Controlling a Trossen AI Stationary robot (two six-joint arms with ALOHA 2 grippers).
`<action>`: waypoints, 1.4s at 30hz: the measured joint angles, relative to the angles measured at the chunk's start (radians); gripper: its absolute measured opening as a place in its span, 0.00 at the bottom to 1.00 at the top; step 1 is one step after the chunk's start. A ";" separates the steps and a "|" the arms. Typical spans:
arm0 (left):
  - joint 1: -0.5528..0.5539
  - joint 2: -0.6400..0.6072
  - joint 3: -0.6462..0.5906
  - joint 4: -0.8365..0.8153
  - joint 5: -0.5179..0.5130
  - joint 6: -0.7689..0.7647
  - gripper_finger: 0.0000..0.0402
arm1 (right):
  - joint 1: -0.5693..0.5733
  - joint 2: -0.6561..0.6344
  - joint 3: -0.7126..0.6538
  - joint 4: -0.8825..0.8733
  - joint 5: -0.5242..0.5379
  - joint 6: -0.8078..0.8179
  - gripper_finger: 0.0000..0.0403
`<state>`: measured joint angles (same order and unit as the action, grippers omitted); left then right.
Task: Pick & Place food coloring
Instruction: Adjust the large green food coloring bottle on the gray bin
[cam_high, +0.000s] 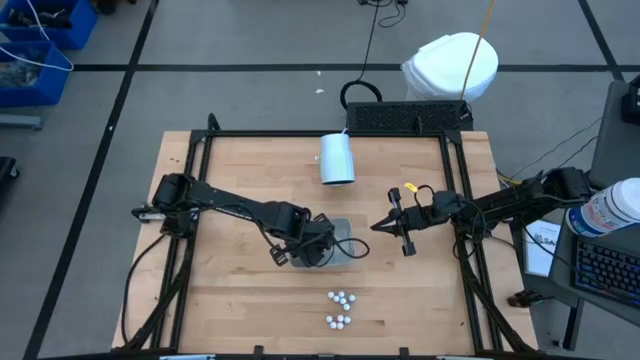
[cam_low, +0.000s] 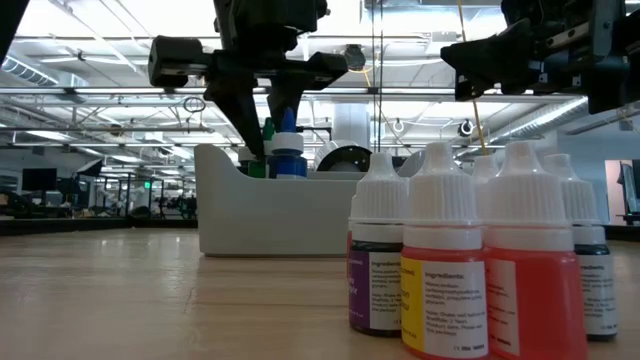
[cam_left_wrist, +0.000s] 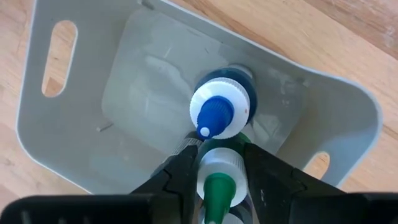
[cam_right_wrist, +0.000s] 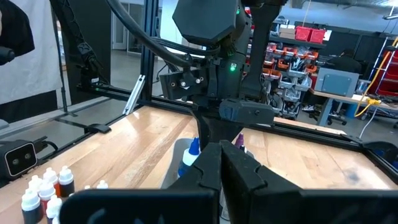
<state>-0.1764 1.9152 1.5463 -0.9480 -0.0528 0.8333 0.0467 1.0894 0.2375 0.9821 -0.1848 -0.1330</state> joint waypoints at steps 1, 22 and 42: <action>0.000 0.000 0.000 -0.003 0.000 0.000 0.32 | 0.000 0.000 0.000 0.000 0.000 -0.004 0.00; -0.047 -0.002 0.001 -0.080 -0.068 -0.031 0.23 | 0.000 0.000 0.000 0.008 0.000 -0.010 0.00; -0.059 0.001 0.058 -0.130 -0.060 -0.031 0.23 | 0.000 0.000 0.000 0.016 0.001 -0.014 0.00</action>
<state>-0.2352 1.9160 1.6043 -1.0779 -0.1123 0.8020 0.0465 1.0893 0.2375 0.9977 -0.1842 -0.1467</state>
